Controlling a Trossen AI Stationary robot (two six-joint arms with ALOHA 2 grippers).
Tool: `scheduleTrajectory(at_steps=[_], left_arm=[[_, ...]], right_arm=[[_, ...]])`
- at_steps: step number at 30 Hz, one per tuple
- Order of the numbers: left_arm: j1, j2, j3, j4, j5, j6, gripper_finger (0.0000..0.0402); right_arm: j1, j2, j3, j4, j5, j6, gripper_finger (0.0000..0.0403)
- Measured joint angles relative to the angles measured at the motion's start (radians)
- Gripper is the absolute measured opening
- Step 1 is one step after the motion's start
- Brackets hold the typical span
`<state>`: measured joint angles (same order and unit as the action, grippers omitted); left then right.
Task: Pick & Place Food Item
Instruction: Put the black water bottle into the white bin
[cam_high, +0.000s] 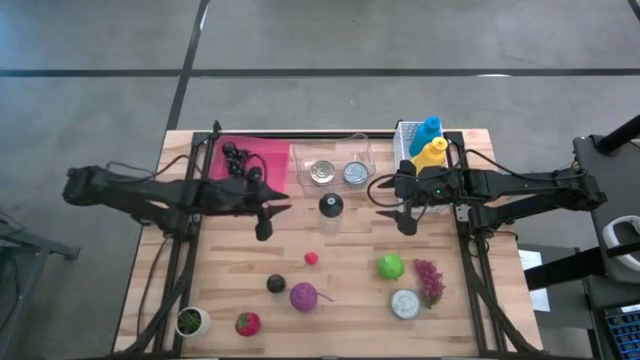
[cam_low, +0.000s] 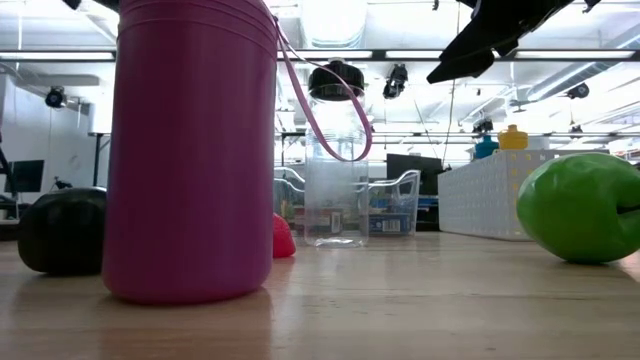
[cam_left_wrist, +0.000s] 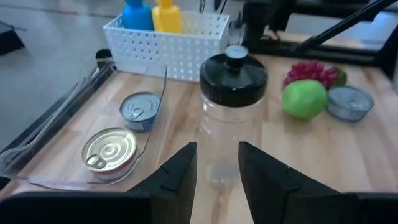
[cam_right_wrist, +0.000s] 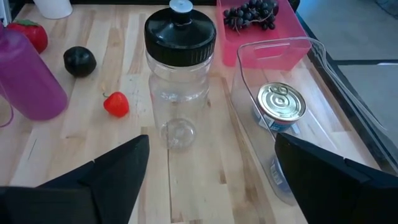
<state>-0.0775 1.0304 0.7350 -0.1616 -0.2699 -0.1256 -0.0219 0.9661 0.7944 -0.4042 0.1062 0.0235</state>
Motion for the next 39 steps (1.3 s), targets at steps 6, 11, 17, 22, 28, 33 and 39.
scheduleTrajectory(at_steps=[6, 11, 17, 22, 28, 33, 39], left_arm=[[-0.009, -0.054, -0.043, 0.037, 0.000, -0.001, 0.0122], [-0.009, -0.053, -0.047, 0.042, 0.000, -0.005, 0.0124], [-0.009, -0.053, -0.049, 0.038, 0.000, -0.005, 0.0123], [-0.009, -0.053, -0.049, 0.037, 0.000, -0.005, 0.0124], [-0.009, -0.053, -0.049, 0.035, 0.000, -0.005, 0.0123], [-0.009, -0.053, -0.049, 0.036, 0.000, -0.005, 0.0124], [-0.009, -0.053, -0.049, 0.036, 0.001, -0.005, 0.0122]], right_arm=[[0.000, 0.000, -0.002, 0.003, 0.000, 0.000, 0.0334], [0.000, 0.000, -0.011, 0.039, 0.000, -0.011, 0.0331], [0.000, 0.013, -0.048, 0.137, -0.001, 0.006, 0.0339], [0.000, 0.057, -0.131, 0.343, -0.002, 0.016, 0.0348], [0.000, 0.150, -0.158, 0.485, -0.051, -0.005, 0.0345], [0.007, 0.274, -0.161, 0.614, -0.062, 0.024, 0.0335], [0.005, 0.384, -0.146, 0.719, -0.063, 0.053, 0.0327]])
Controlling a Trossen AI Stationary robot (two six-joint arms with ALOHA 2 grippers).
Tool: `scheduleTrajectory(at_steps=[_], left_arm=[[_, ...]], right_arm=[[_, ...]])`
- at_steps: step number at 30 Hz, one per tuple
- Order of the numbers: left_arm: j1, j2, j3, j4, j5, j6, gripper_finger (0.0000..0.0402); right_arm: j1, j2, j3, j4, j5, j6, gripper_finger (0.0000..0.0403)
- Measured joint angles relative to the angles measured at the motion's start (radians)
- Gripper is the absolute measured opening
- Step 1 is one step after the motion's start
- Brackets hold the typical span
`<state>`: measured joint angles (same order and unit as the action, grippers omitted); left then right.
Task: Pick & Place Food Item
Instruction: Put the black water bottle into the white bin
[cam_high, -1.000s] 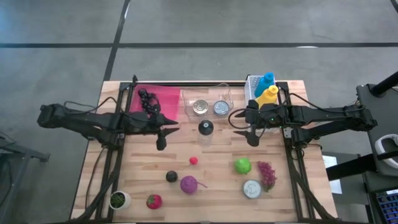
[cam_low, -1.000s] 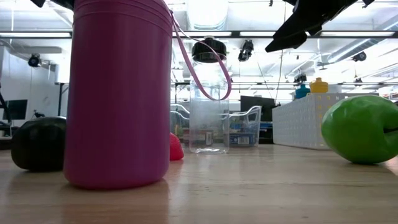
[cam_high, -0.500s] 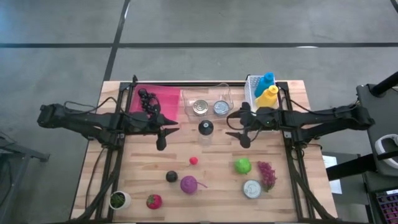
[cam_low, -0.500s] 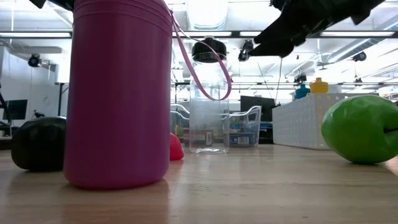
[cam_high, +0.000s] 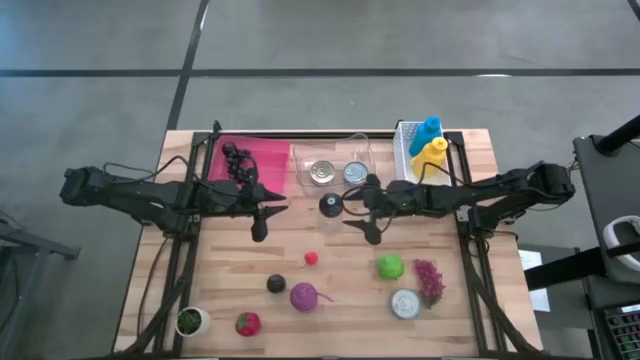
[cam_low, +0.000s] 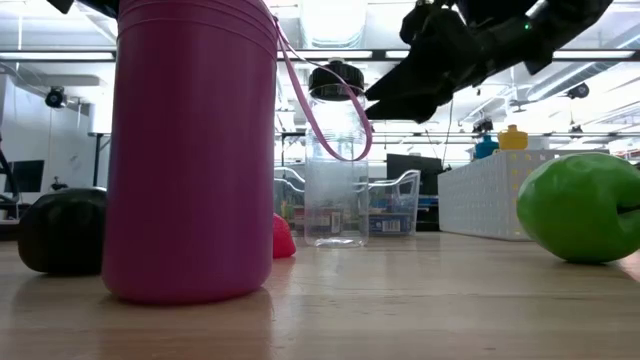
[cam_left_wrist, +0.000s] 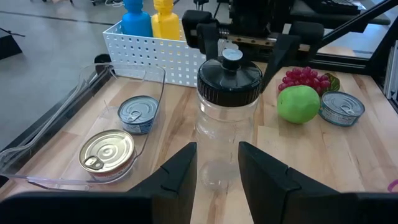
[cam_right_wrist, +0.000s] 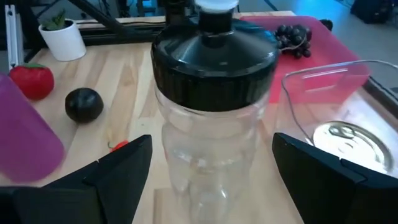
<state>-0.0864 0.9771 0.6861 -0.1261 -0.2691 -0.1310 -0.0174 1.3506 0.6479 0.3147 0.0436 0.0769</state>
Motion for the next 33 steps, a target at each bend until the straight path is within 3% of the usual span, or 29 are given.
scheduleTrajectory(at_steps=[19, 33], left_arm=[[0.000, 0.000, 0.000, -0.005, 0.000, 0.000, 0.0124], [0.000, 0.000, 0.000, -0.005, 0.000, 0.000, 0.0122]], right_arm=[[0.000, 0.129, -0.001, 0.195, -0.018, 0.022, 0.0322], [0.000, 0.126, 0.000, 0.195, -0.018, 0.017, 0.0338]])
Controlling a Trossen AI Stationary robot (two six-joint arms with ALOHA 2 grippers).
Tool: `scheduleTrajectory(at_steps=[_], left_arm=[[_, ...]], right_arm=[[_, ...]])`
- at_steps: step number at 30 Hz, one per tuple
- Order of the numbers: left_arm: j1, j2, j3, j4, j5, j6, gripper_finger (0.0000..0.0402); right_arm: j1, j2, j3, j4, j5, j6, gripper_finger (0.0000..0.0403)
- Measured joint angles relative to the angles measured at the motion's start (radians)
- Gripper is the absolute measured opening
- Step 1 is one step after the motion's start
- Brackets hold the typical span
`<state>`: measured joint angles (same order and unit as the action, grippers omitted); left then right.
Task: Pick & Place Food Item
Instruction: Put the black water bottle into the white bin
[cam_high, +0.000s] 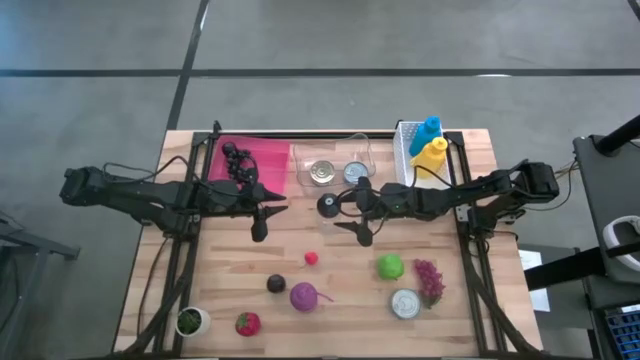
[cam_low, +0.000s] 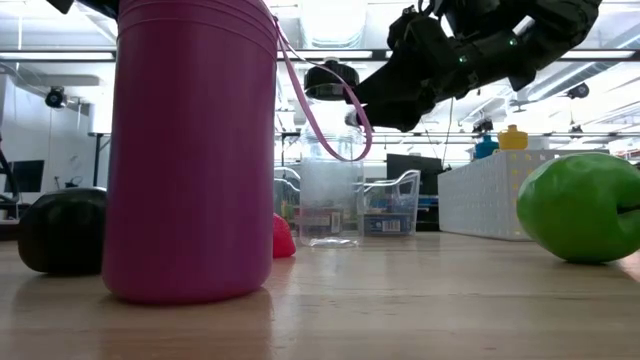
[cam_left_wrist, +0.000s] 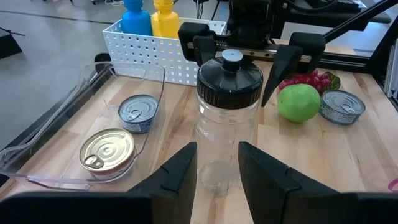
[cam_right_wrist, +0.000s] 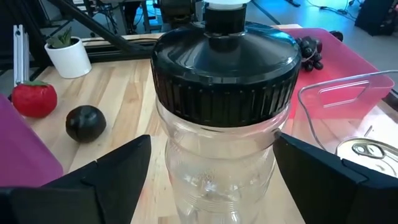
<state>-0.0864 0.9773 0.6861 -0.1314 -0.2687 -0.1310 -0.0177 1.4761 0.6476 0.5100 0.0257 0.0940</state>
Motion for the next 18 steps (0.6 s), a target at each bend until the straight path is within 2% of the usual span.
scheduleTrajectory(at_steps=[9, 18], left_arm=[[0.000, 0.000, 0.000, 0.000, 0.000, 0.000, 0.0122], [0.000, 0.000, 0.000, 0.000, 0.000, 0.000, 0.0123]], right_arm=[[0.000, 0.000, 0.000, -0.006, -0.001, 0.002, 0.0350], [0.000, -0.002, 0.000, -0.006, -0.001, -0.090, 0.0339]])
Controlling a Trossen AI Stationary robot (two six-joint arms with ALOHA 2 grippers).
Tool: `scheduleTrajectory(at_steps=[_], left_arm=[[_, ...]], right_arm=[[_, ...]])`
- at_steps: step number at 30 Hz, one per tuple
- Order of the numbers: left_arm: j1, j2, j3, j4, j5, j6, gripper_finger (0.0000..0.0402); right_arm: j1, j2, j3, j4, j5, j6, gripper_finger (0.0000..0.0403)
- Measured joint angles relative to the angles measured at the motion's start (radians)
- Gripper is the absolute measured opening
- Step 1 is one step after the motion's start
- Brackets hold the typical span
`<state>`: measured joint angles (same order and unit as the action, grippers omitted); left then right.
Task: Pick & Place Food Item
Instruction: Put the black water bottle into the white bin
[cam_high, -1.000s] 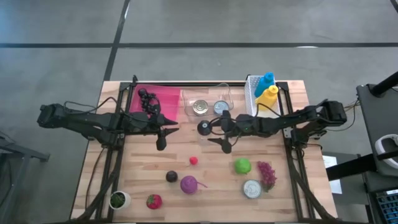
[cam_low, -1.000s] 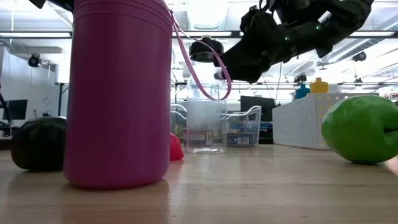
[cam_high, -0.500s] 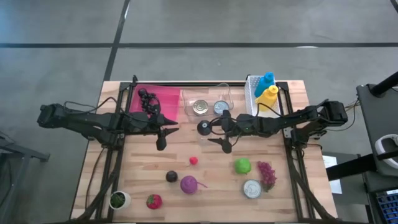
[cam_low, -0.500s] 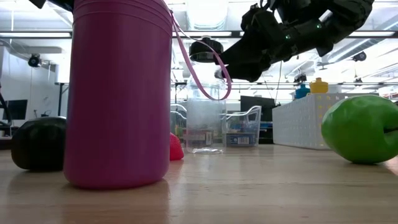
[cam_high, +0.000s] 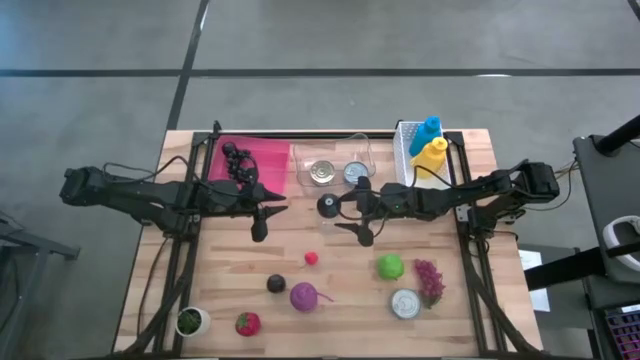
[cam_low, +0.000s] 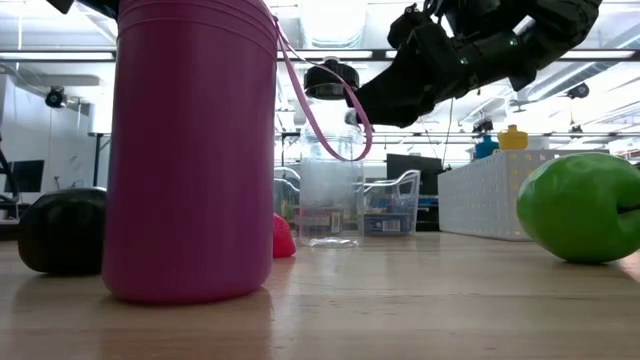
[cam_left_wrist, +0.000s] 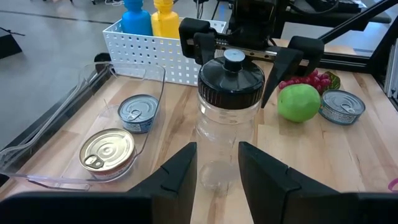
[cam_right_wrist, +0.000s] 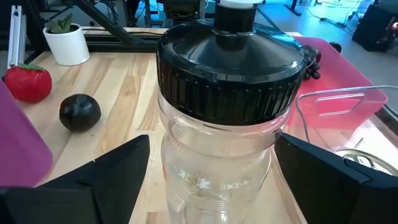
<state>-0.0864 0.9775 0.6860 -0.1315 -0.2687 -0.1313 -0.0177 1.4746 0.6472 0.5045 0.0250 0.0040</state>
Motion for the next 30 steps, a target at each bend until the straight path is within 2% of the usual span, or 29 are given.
scheduleTrajectory(at_steps=[9, 21, 30], left_arm=[[0.000, 0.000, 0.000, 0.000, 0.000, 0.000, 0.0124], [0.000, 0.000, 0.000, 0.000, 0.000, 0.000, 0.0123], [0.000, 0.000, -0.001, 0.000, 0.000, 0.000, 0.0122]], right_arm=[[-0.002, 0.000, 0.000, -0.001, 0.001, -0.010, 0.0333], [-0.010, 0.010, 0.000, 0.010, 0.028, -0.004, 0.0388], [-0.019, 0.013, 0.000, 0.080, 0.000, -0.004, 0.0400]])
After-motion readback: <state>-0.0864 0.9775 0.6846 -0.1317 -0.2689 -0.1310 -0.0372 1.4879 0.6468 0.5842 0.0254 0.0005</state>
